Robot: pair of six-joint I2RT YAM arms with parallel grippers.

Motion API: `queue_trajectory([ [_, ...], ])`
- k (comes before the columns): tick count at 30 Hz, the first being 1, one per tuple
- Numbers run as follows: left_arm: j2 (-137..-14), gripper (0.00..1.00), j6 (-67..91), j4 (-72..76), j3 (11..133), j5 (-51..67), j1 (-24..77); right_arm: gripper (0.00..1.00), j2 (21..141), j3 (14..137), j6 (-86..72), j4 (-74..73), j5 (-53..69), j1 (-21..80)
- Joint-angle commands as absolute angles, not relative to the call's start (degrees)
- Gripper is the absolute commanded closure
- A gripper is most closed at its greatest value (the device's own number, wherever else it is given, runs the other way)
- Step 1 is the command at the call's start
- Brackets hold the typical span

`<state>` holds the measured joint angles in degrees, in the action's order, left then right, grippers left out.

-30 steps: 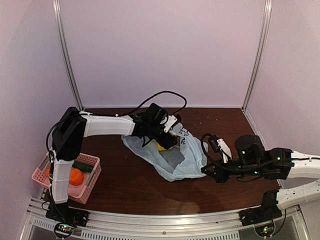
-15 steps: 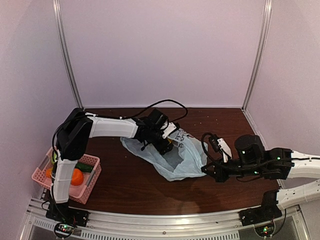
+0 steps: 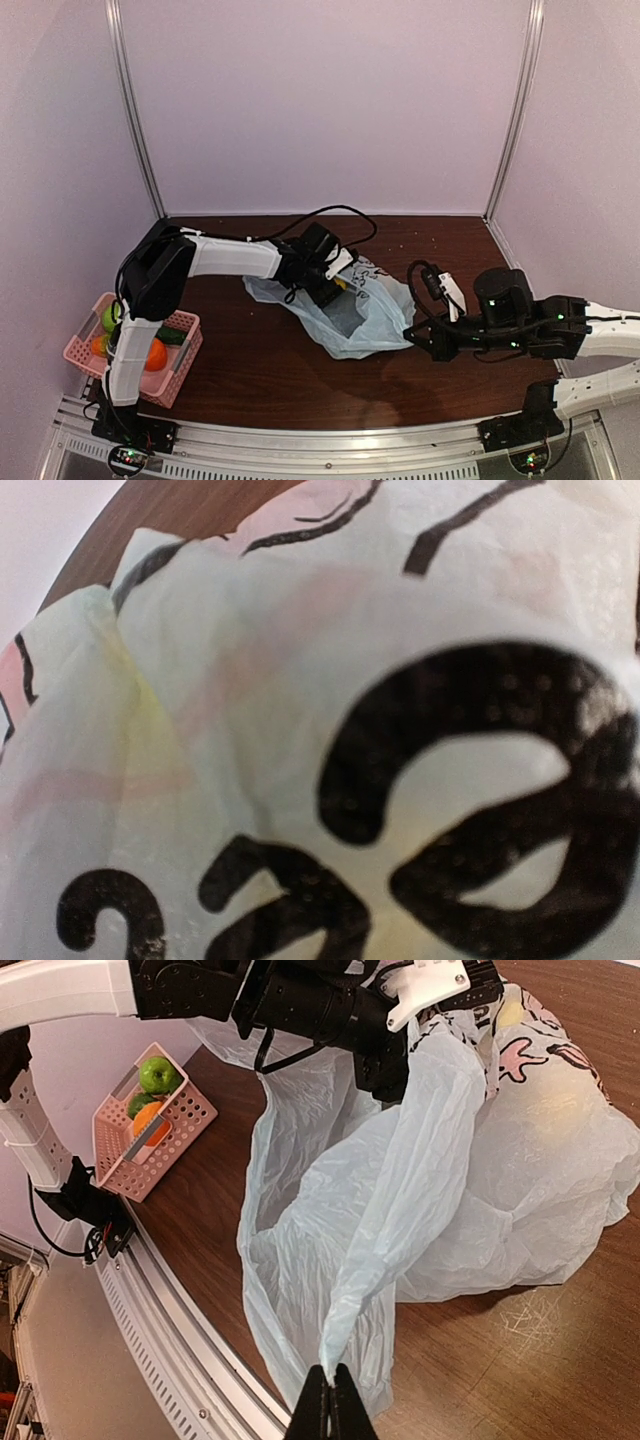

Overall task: Untie the knot of the plastic bag and take out the fruit
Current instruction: Pick up the fake fruit from the takeout bag.

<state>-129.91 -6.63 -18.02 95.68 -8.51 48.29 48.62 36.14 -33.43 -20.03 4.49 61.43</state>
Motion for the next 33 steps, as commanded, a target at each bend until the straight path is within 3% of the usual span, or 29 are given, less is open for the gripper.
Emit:
queue_trajectory([
  [1,-131.3,0.38,-6.5,-17.0,96.3,-8.5,47.5,1.0,48.2,37.3,-34.0,-19.5,3.3,62.0],
  [6,-128.8,0.49,-4.6,-15.1,94.6,-6.5,47.5,1.0,46.8,36.6,-34.4,-18.9,2.4,62.0],
  [16,-118.7,0.51,-0.2,-10.3,87.3,1.0,47.5,1.0,43.8,35.7,-34.7,-18.7,-2.8,61.9],
  [33,-102.8,0.54,4.4,-14.5,80.1,12.2,50.5,1.0,40.7,36.0,-34.4,-18.3,-10.2,61.8],
])
